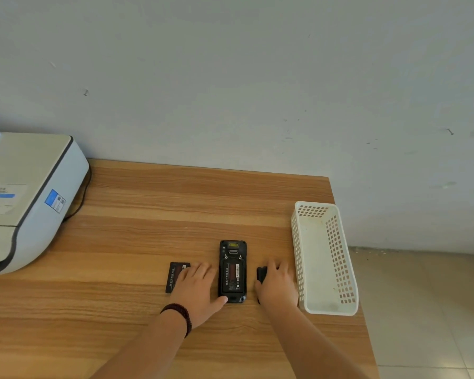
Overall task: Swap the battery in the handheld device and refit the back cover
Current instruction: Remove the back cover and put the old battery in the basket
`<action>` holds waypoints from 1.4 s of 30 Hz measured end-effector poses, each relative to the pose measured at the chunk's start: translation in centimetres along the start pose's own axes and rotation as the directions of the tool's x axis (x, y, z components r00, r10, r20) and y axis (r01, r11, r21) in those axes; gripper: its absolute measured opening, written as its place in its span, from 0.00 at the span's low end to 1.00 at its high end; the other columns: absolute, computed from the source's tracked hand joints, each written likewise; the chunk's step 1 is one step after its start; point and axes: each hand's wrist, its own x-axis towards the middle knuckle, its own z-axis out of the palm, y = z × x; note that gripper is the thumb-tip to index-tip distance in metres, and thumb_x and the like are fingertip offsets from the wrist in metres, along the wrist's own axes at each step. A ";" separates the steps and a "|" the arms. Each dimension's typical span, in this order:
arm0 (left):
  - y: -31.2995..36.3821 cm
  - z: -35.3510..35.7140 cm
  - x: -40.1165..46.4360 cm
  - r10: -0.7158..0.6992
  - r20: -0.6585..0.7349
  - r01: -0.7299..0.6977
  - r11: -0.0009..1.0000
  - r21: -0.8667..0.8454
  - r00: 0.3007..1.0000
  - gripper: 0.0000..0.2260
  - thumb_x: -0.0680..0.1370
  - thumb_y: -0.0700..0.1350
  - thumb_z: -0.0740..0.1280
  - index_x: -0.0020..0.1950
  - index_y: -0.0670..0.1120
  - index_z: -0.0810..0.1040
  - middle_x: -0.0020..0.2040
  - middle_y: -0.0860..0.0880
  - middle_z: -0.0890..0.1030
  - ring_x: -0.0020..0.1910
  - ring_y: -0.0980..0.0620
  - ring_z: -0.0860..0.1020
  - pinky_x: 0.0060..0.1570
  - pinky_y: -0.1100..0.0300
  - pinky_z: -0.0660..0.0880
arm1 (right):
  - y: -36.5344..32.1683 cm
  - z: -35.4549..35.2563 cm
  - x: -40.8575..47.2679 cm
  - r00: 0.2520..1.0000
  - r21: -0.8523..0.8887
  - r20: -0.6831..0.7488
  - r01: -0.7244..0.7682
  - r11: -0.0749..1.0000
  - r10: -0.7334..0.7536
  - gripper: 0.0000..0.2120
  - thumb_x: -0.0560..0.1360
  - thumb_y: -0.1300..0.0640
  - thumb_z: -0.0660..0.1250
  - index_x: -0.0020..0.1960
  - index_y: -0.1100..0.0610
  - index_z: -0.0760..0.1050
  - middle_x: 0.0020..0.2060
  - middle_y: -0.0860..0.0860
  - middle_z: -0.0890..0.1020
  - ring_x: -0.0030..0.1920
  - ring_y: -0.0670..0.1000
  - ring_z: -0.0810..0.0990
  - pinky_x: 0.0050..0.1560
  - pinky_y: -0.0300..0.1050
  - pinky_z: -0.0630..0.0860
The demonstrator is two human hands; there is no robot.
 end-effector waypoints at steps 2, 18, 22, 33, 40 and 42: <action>0.1 -0.1 0.0 0.009 -0.004 -0.009 1.000 0.012 1.000 0.33 0.75 0.65 0.58 0.75 0.50 0.58 0.75 0.52 0.59 0.75 0.50 0.53 0.74 0.51 0.49 | 0.2 0.1 0.0 1.000 0.007 -0.002 0.014 1.000 -0.014 0.24 0.76 0.47 0.65 0.68 0.51 0.63 0.66 0.53 0.66 0.66 0.55 0.66 0.61 0.53 0.74; 0.5 -0.3 0.2 0.057 0.034 -0.059 0.997 0.056 0.998 0.36 0.72 0.66 0.61 0.75 0.49 0.58 0.75 0.52 0.59 0.75 0.51 0.54 0.73 0.52 0.49 | -2.4 -0.5 0.3 0.754 -0.200 0.242 0.654 0.729 -0.610 0.31 0.77 0.49 0.66 0.76 0.52 0.59 0.76 0.52 0.58 0.74 0.55 0.56 0.67 0.55 0.69; 0.7 -0.2 0.3 0.079 0.017 -0.080 0.995 0.066 0.997 0.36 0.72 0.65 0.62 0.74 0.49 0.59 0.74 0.52 0.61 0.74 0.50 0.56 0.73 0.51 0.50 | -2.4 -0.3 0.5 0.745 -0.204 0.252 0.665 0.719 -0.617 0.28 0.78 0.50 0.65 0.76 0.53 0.62 0.75 0.53 0.59 0.73 0.55 0.58 0.65 0.53 0.72; 0.7 -0.1 1.8 0.090 0.016 -0.092 0.989 0.118 0.996 0.34 0.71 0.65 0.64 0.72 0.48 0.64 0.73 0.52 0.62 0.74 0.49 0.55 0.73 0.49 0.50 | -2.6 0.2 0.2 0.725 -0.288 0.240 0.689 0.666 -0.646 0.27 0.79 0.53 0.62 0.76 0.58 0.61 0.74 0.57 0.61 0.71 0.58 0.61 0.63 0.55 0.72; 0.7 -0.2 1.9 0.075 0.027 -0.077 0.993 0.087 0.997 0.34 0.71 0.64 0.66 0.72 0.49 0.65 0.73 0.52 0.62 0.75 0.50 0.54 0.73 0.50 0.49 | -3.1 0.7 0.2 0.709 -0.373 0.250 0.699 0.610 -0.659 0.27 0.79 0.52 0.62 0.73 0.64 0.62 0.71 0.61 0.65 0.69 0.60 0.65 0.59 0.58 0.75; 0.7 -0.1 1.9 0.073 0.021 -0.074 0.995 0.065 0.997 0.34 0.70 0.64 0.67 0.71 0.50 0.66 0.73 0.53 0.63 0.74 0.50 0.55 0.73 0.50 0.50 | -3.2 0.6 0.4 0.701 -0.400 0.262 0.704 0.587 -0.663 0.26 0.79 0.51 0.61 0.71 0.64 0.64 0.69 0.61 0.67 0.66 0.60 0.67 0.55 0.57 0.77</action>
